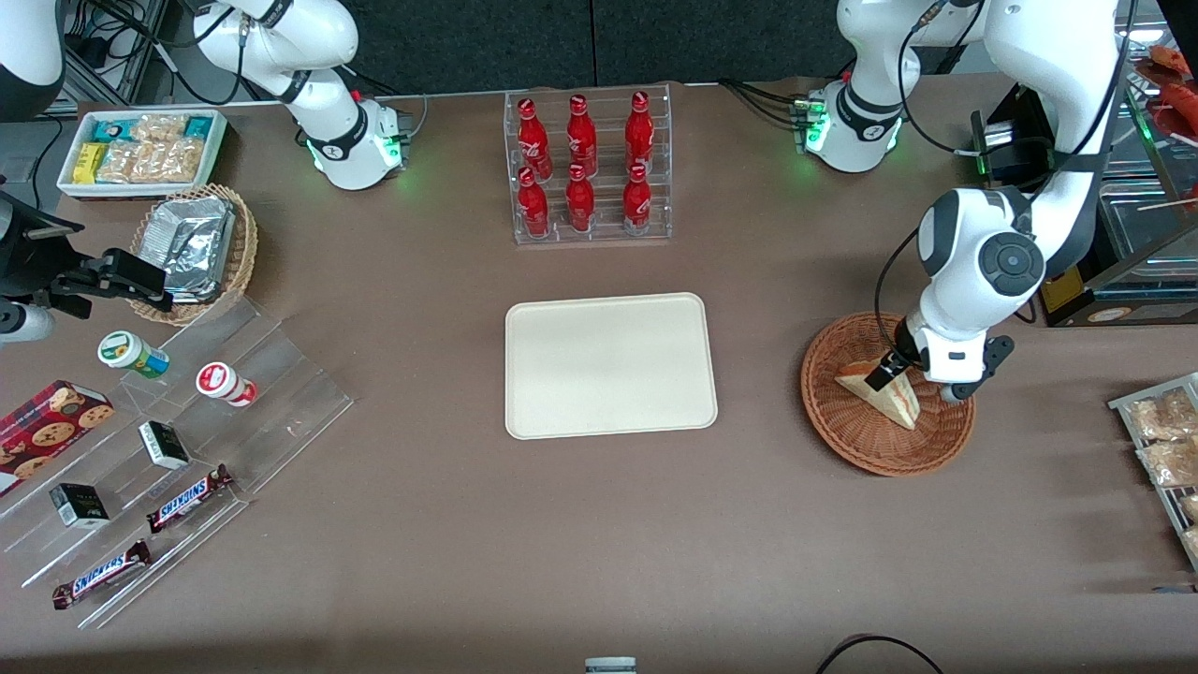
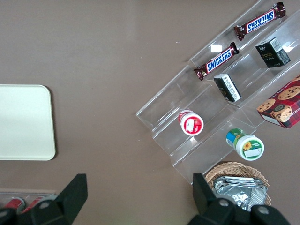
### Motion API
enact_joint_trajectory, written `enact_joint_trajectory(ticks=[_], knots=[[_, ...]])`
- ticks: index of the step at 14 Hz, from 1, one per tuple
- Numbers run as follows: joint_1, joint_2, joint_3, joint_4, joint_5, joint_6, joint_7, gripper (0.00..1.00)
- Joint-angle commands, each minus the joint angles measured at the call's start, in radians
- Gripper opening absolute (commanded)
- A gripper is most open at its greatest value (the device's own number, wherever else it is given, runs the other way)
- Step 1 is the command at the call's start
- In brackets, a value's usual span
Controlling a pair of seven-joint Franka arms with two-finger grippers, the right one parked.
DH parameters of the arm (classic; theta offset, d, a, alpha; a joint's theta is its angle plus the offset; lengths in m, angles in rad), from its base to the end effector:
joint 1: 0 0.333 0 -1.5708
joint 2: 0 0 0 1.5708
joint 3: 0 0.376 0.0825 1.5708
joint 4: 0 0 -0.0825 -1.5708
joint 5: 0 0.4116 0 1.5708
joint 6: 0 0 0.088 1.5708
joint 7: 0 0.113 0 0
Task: Place sandwich from basket to tray
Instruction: 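Lower the left gripper onto the packaged sandwich and close on it, then lift the sandwich and carry it over the white tray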
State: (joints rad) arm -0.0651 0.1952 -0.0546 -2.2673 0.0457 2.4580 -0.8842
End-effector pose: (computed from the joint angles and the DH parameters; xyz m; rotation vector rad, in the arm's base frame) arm 0.5601 -0.0669 0.3042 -2.9179 -1.1150 -0.0082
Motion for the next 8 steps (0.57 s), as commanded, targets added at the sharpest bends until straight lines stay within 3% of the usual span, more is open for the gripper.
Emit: enact_joint_trajectory(ticks=[1,2,3,5,6,8], knots=[[-0.009,0.026,0.006,-0.012,0.005,0.053,-0.024,1.00],[-0.009,0.036,0.006,-0.012,0.005,0.062,-0.024,0.98],[-0.009,0.041,0.006,-0.012,0.003,0.065,-0.025,0.87],[-0.002,0.041,0.007,-0.006,0.003,0.068,-0.051,0.43],[-0.002,0.041,0.009,-0.003,0.003,0.067,-0.061,0.26],[-0.002,0.037,0.009,0.012,0.003,0.059,-0.061,0.03]])
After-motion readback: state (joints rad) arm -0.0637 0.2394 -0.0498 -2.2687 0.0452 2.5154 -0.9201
